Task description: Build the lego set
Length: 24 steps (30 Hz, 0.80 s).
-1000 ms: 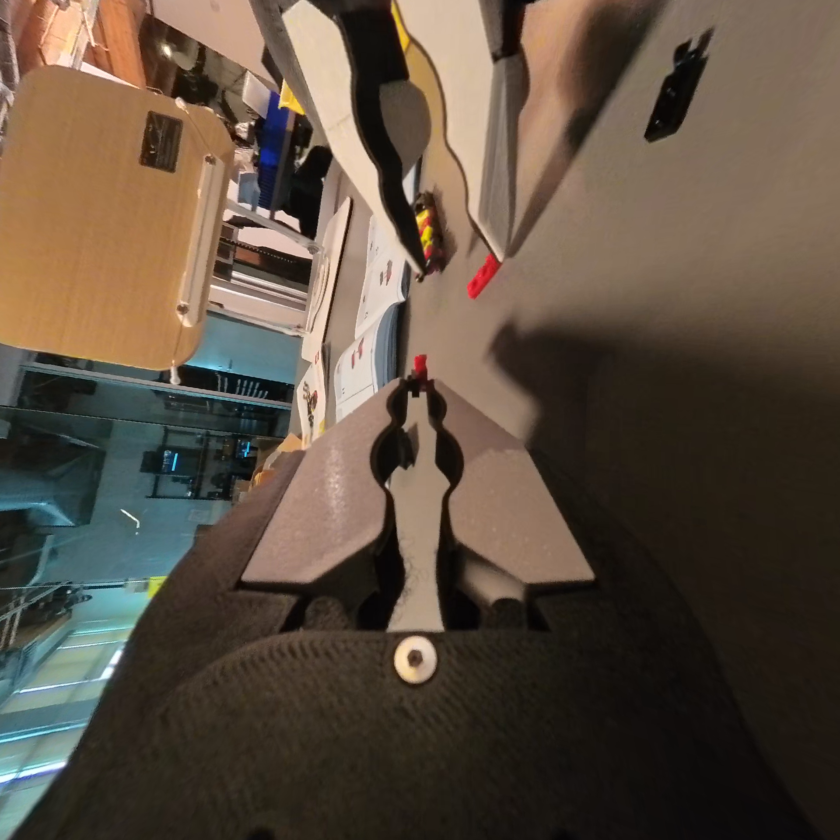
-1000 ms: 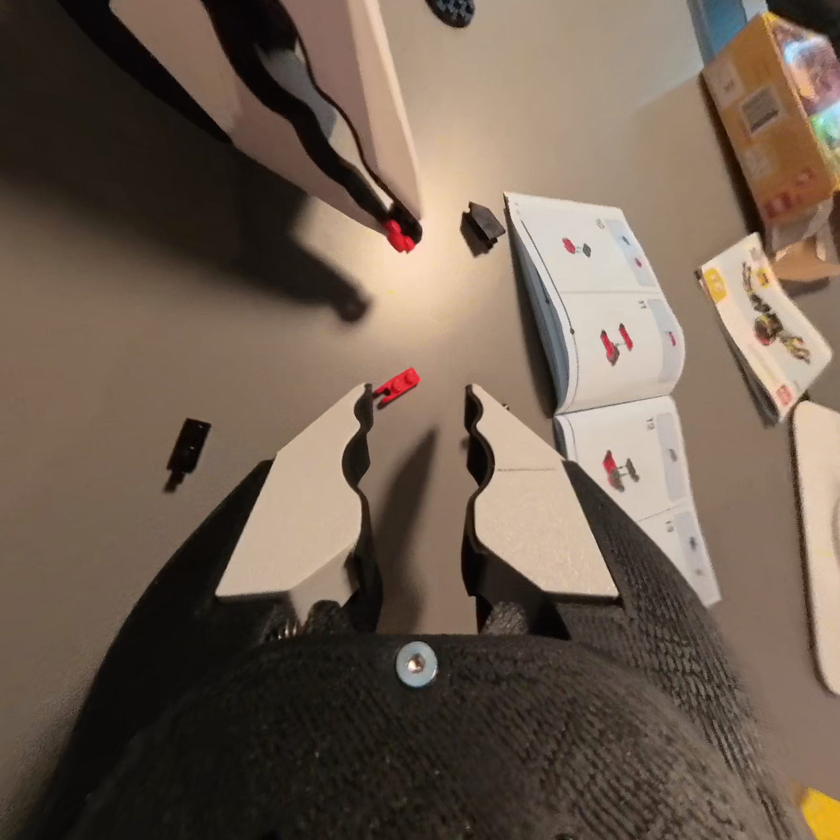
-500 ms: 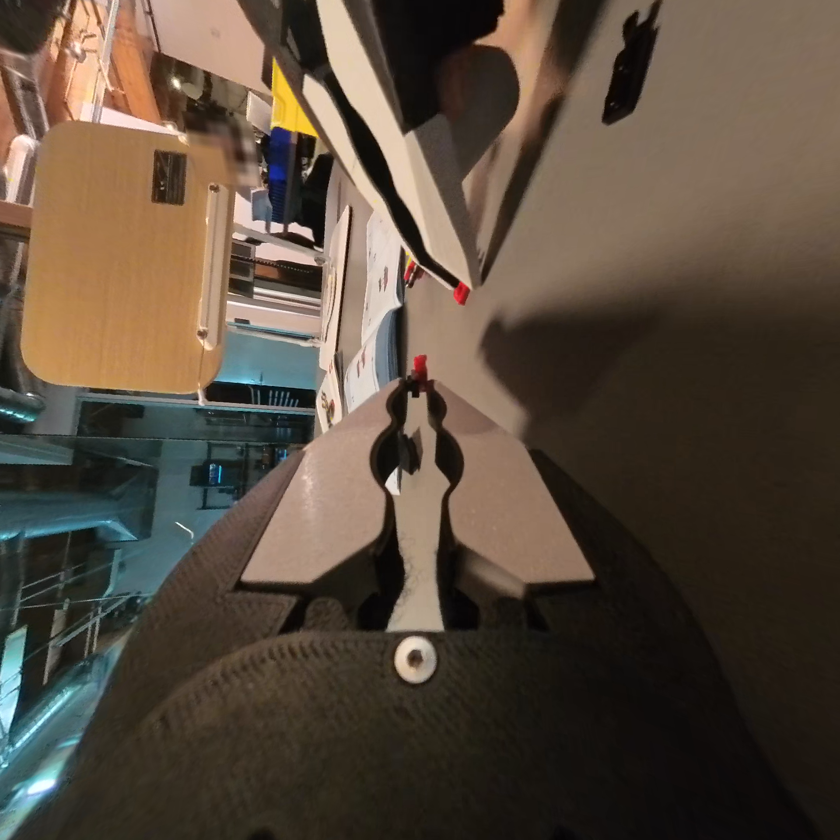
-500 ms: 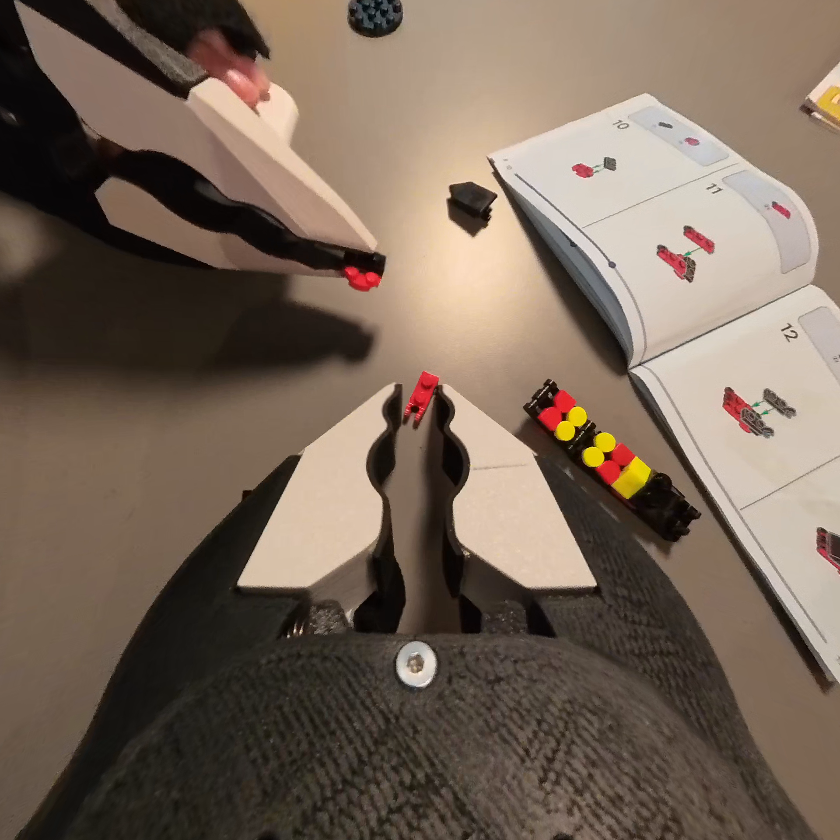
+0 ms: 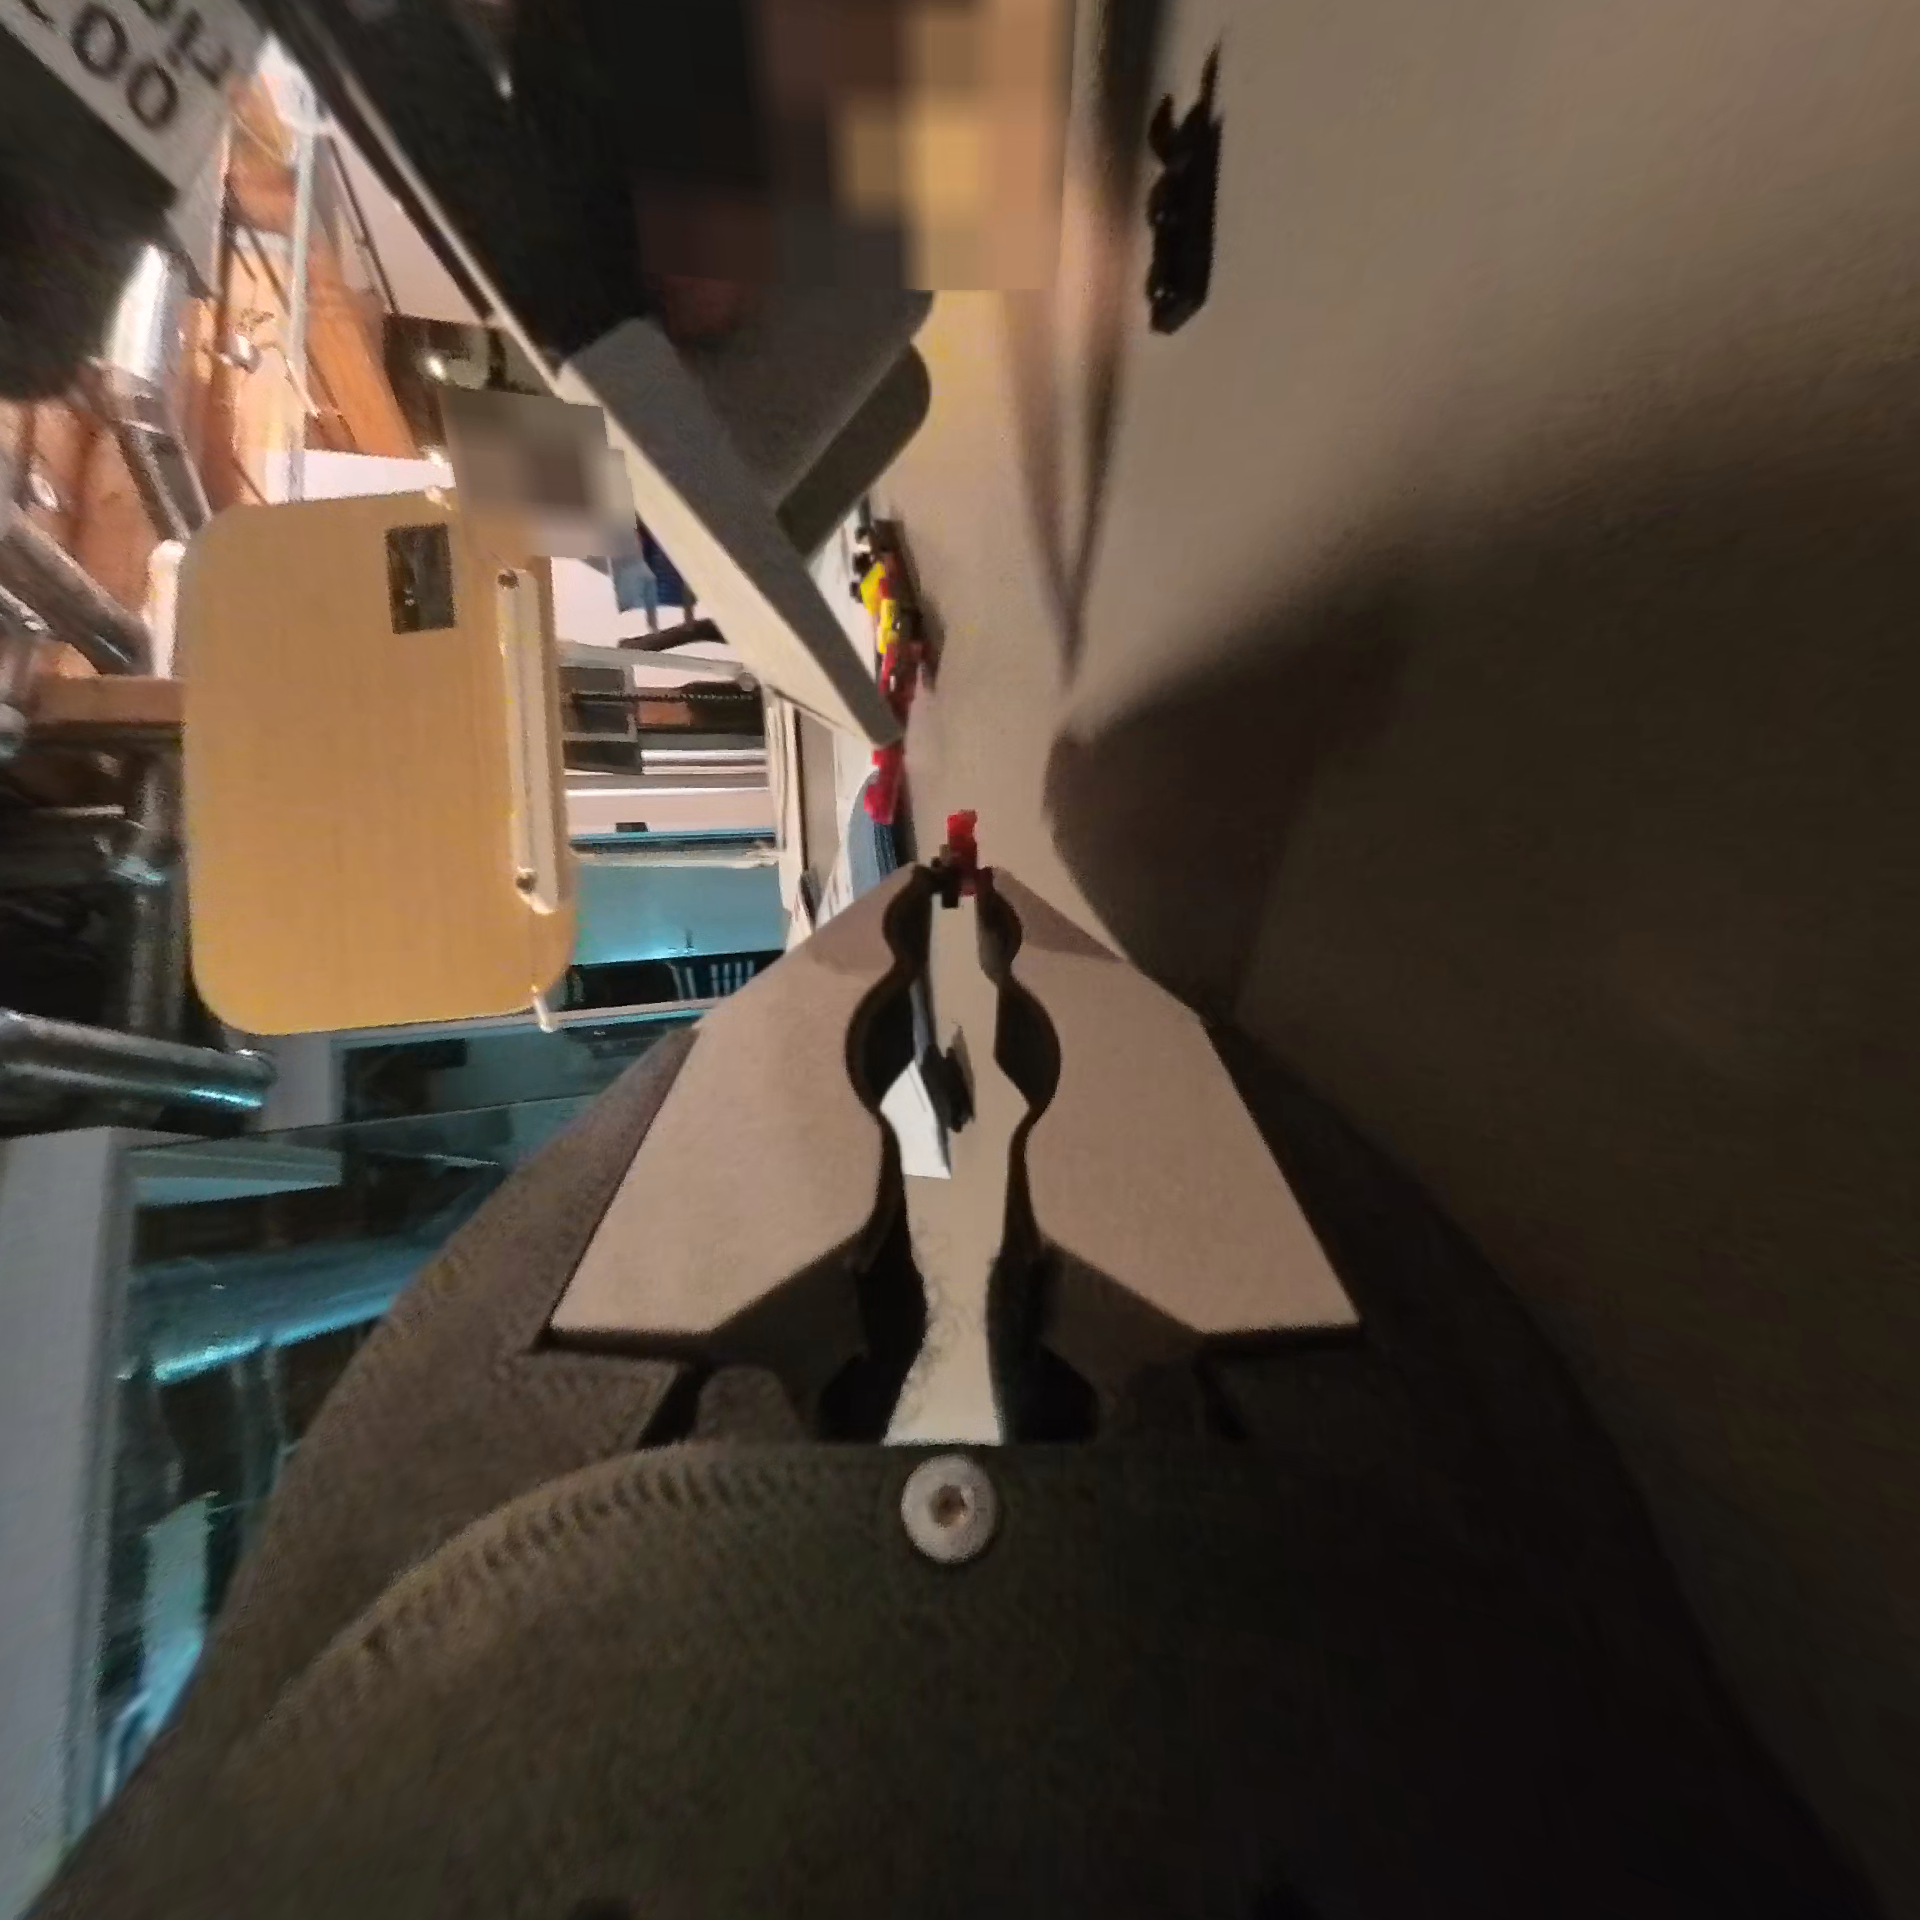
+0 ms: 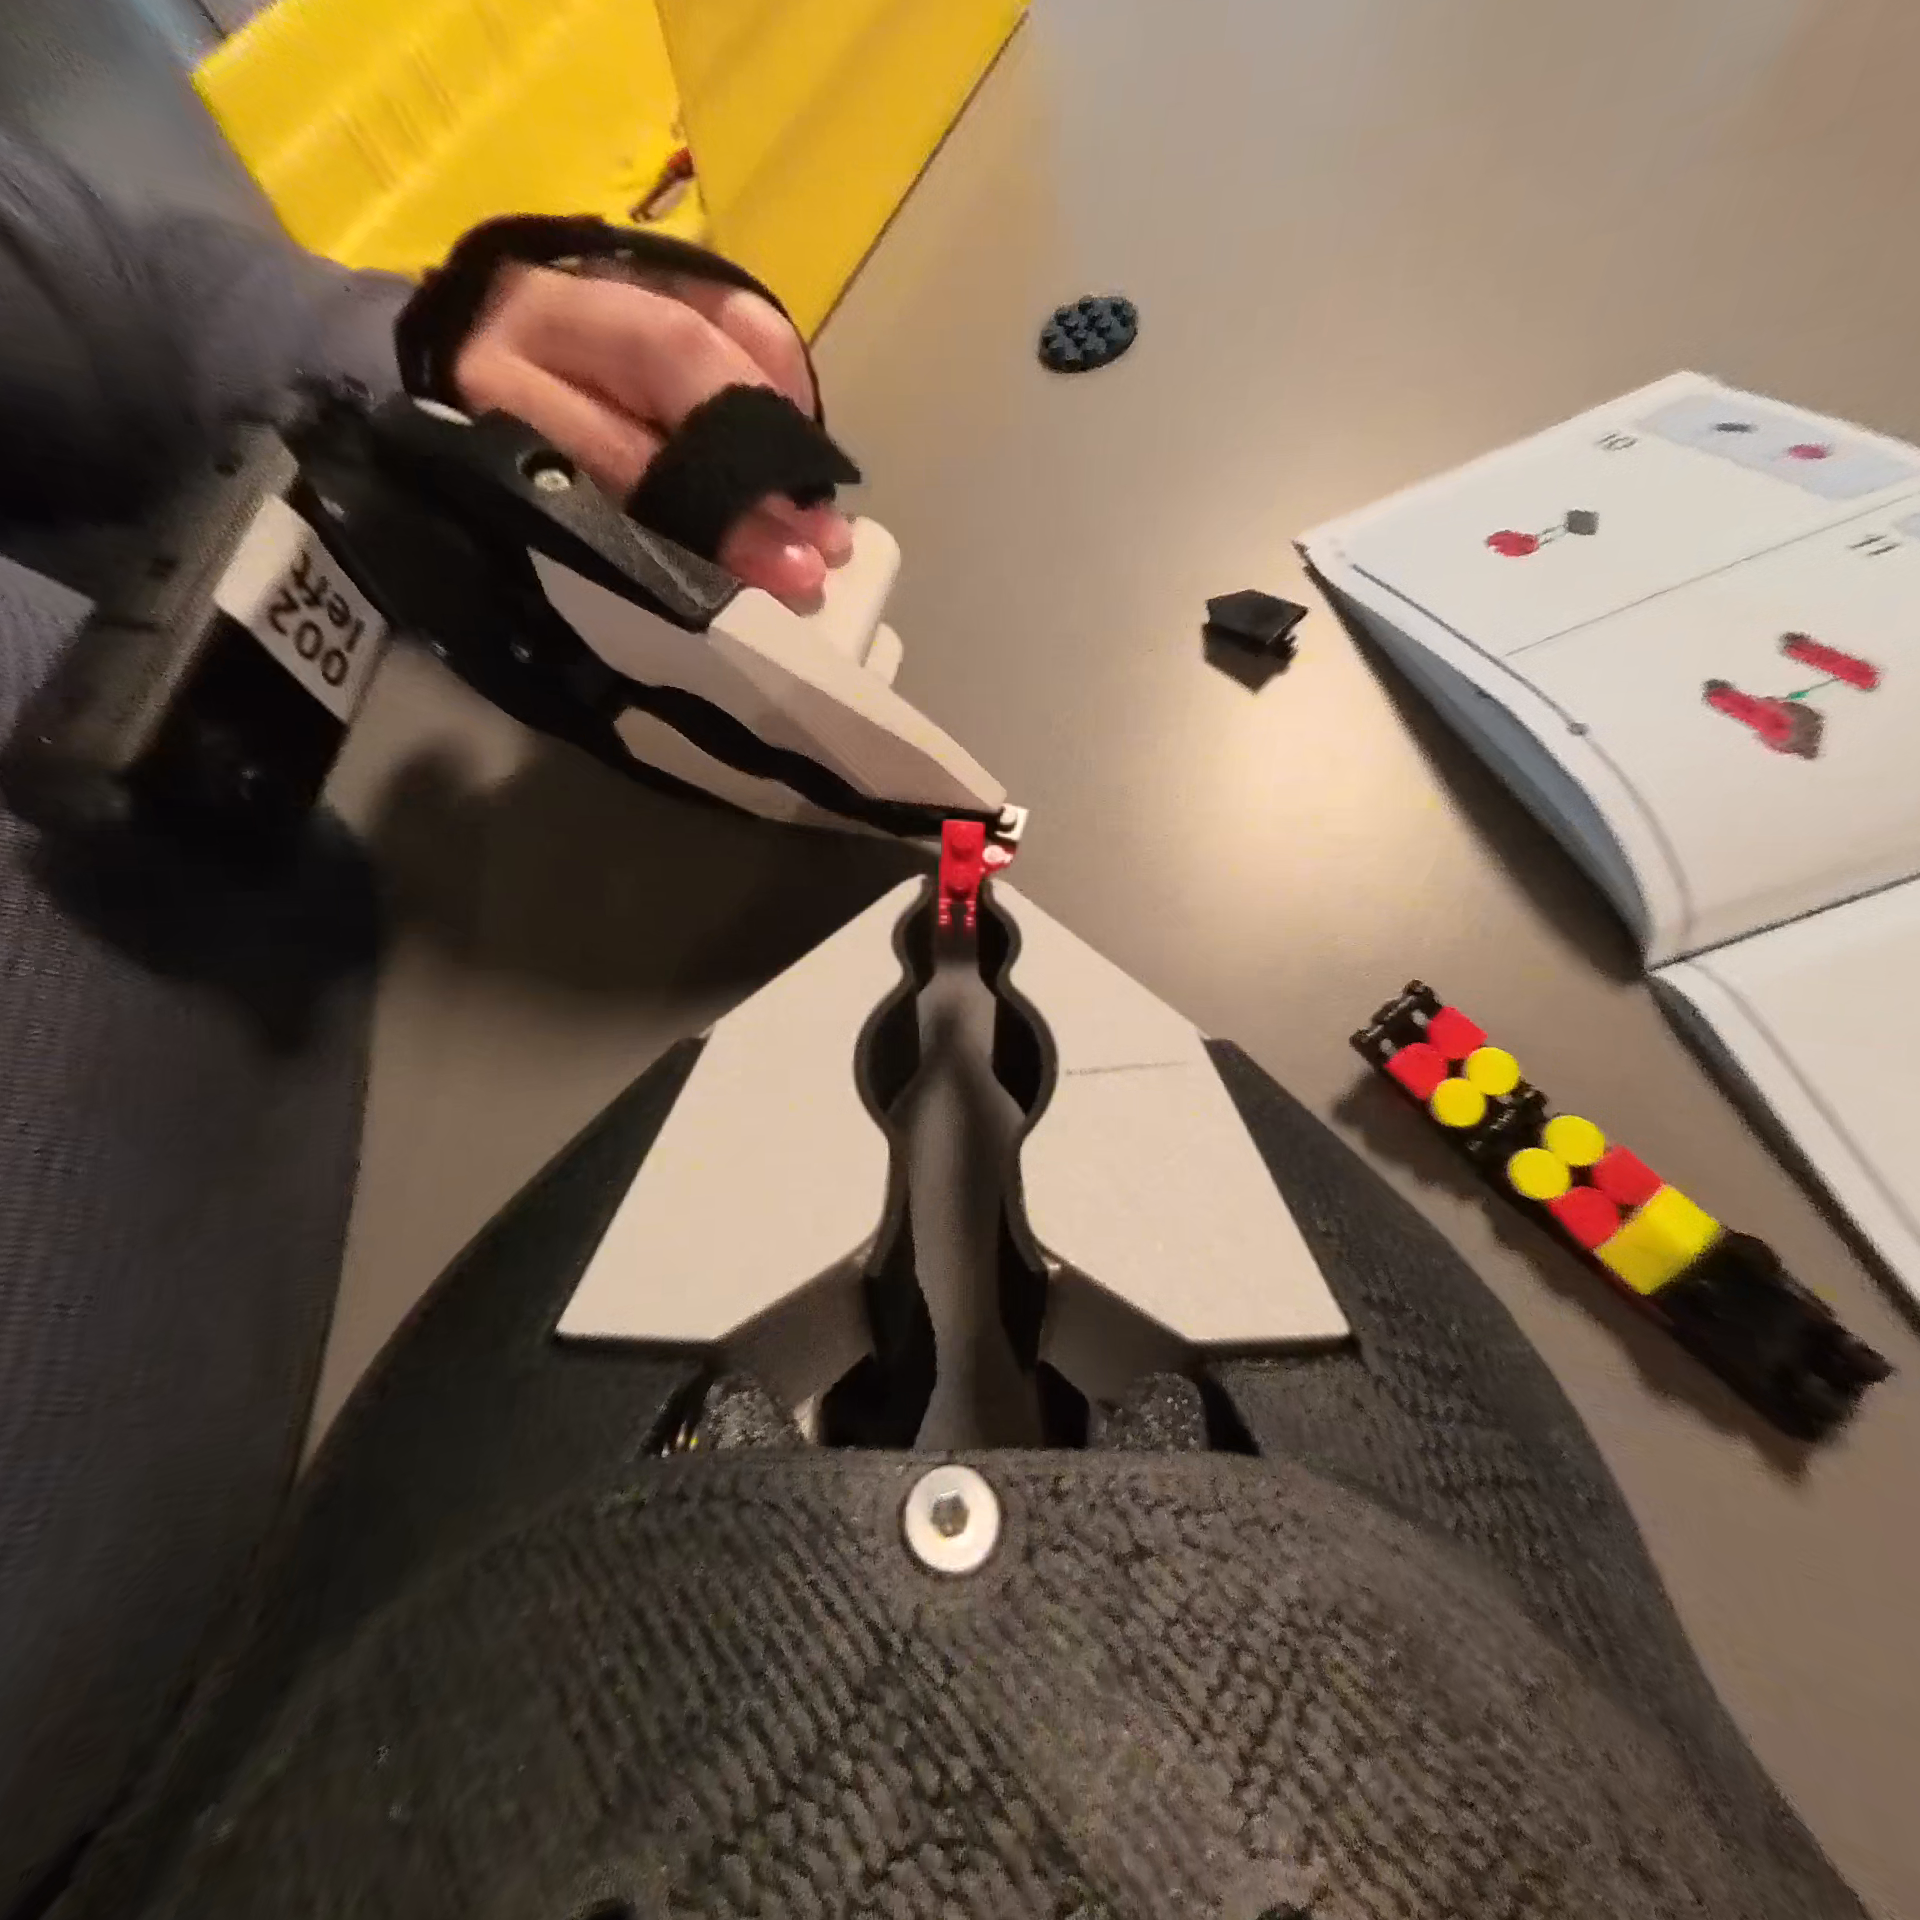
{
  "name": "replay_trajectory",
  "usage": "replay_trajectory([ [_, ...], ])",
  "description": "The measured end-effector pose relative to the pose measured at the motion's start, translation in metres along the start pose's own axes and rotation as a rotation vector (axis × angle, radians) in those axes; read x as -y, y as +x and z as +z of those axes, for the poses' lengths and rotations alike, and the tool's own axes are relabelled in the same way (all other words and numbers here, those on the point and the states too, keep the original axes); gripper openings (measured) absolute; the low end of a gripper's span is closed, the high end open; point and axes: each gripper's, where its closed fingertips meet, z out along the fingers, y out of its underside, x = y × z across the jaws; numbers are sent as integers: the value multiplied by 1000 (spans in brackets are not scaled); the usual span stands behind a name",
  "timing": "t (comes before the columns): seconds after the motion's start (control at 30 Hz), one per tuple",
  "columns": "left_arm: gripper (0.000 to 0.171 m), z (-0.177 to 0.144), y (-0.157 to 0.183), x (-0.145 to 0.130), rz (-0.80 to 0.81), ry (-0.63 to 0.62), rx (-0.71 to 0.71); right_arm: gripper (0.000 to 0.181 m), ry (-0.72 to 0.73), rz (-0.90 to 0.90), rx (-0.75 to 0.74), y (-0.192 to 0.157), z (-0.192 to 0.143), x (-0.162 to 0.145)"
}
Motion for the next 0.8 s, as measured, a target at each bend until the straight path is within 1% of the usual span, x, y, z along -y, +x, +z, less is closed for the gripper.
replay_trajectory([
  [0.1,8,0,1,3,26,7,4,5,-10,39,10,1,4,-4],
  [0.33,8,0,2,4,34,3,-7,4,-62,57,-41,9,7,-13],
  [0.43,8,1,3,6,40,5,-14,4,-63,67,-25,7,8,-13],
  [0.8,8,2,6,7,68,-19,-49,4,-127,53,-34,6,10,-20],
])
